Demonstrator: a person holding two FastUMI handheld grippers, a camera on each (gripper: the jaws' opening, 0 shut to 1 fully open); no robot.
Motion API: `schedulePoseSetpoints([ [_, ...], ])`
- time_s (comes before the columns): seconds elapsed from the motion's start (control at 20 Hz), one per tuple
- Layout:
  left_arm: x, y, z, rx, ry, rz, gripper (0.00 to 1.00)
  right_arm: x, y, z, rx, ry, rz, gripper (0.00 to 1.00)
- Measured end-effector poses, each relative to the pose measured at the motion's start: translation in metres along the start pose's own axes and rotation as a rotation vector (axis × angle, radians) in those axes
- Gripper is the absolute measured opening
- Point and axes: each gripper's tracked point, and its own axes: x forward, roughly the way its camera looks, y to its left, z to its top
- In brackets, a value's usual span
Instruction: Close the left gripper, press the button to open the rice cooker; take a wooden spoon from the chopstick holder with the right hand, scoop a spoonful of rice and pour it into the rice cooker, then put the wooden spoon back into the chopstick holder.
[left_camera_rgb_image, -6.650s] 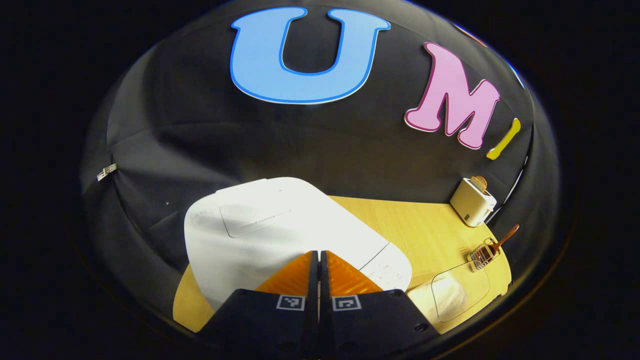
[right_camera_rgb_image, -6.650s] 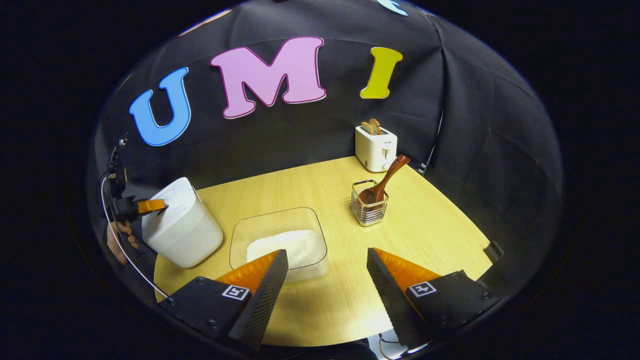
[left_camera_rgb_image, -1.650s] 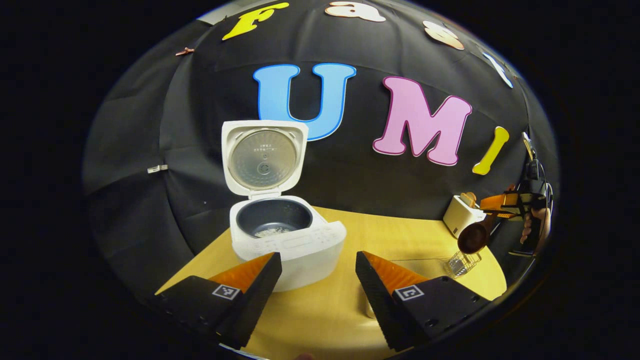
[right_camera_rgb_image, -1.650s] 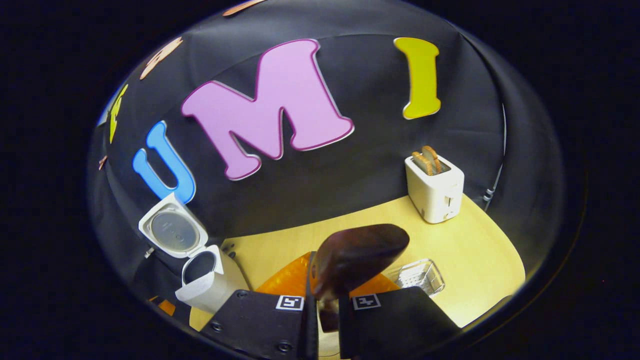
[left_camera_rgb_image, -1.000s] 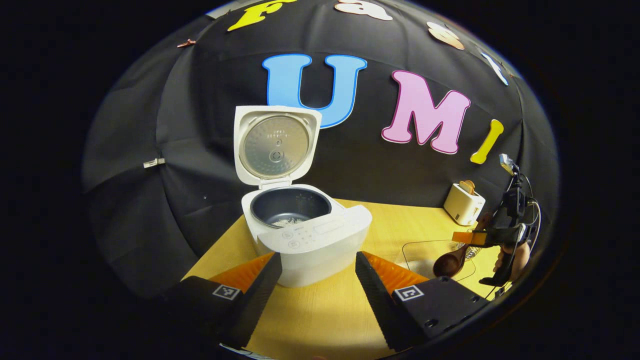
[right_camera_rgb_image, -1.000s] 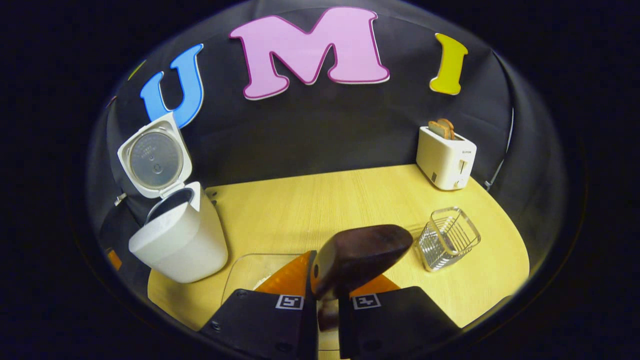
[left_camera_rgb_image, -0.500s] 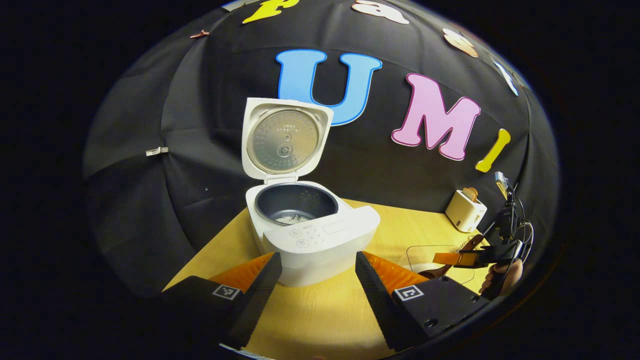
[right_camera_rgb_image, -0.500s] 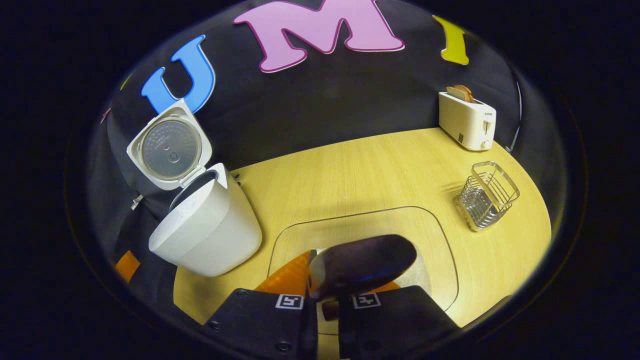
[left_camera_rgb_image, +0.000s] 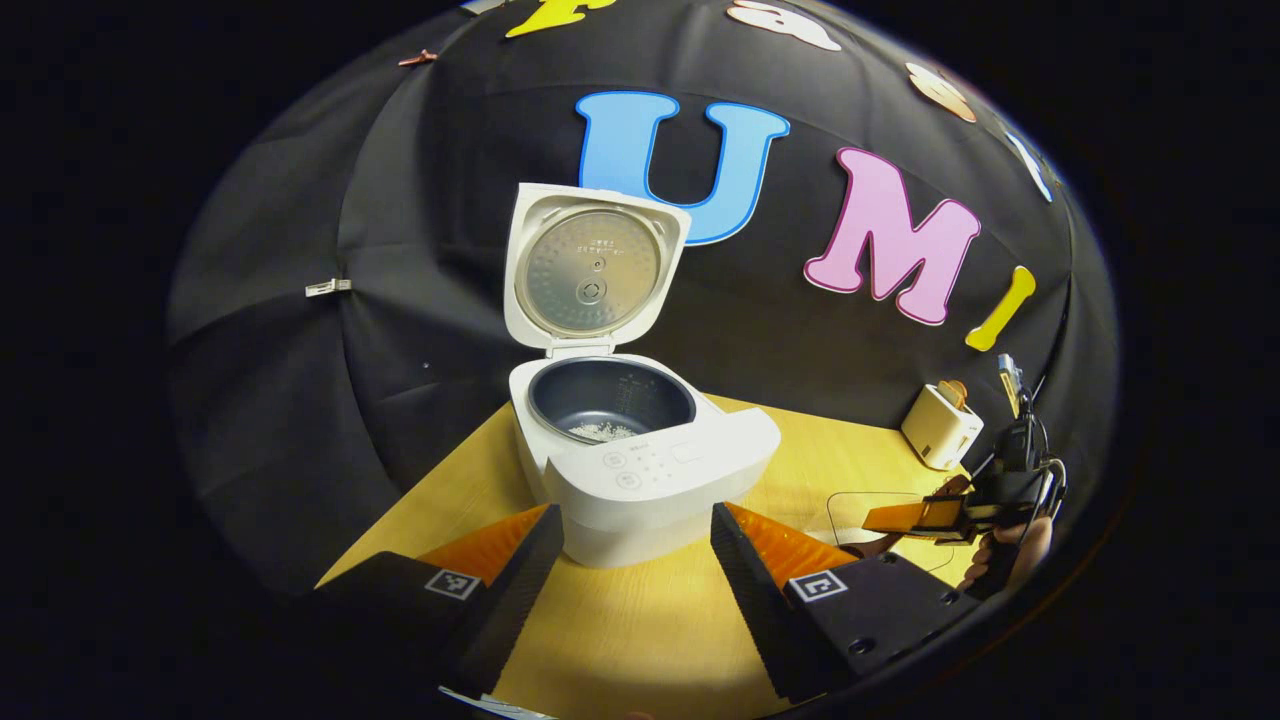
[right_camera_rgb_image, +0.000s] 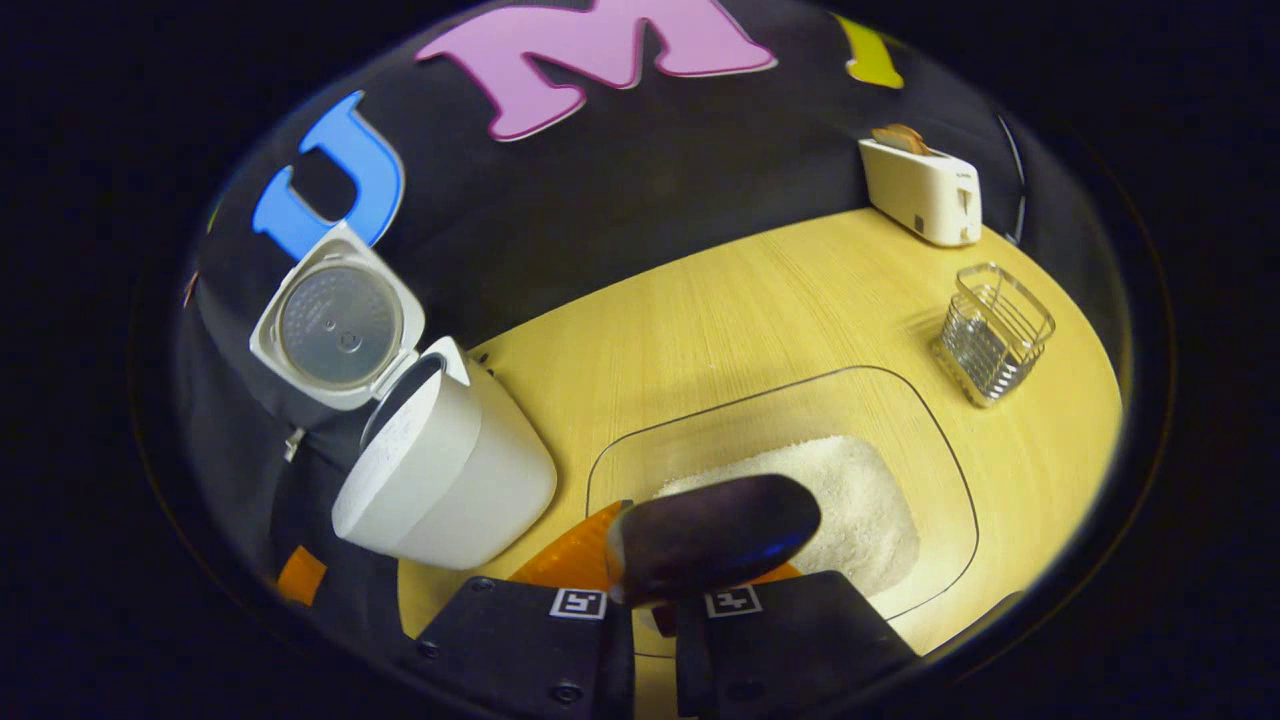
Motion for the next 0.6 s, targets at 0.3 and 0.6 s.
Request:
schedulePoseSetpoints([
  [0.3,0.001,0.001,0.003,0.014,0.0,-0.001,0.96,-0.008,-0.029,0.01,0.327,0.033,0.01,0.1],
  [0.6,0.005,0.0,0.007,0.034,0.0,-0.008,0.96,-0.02,-0.044,0.035,0.532,-0.001,0.043,0.09],
])
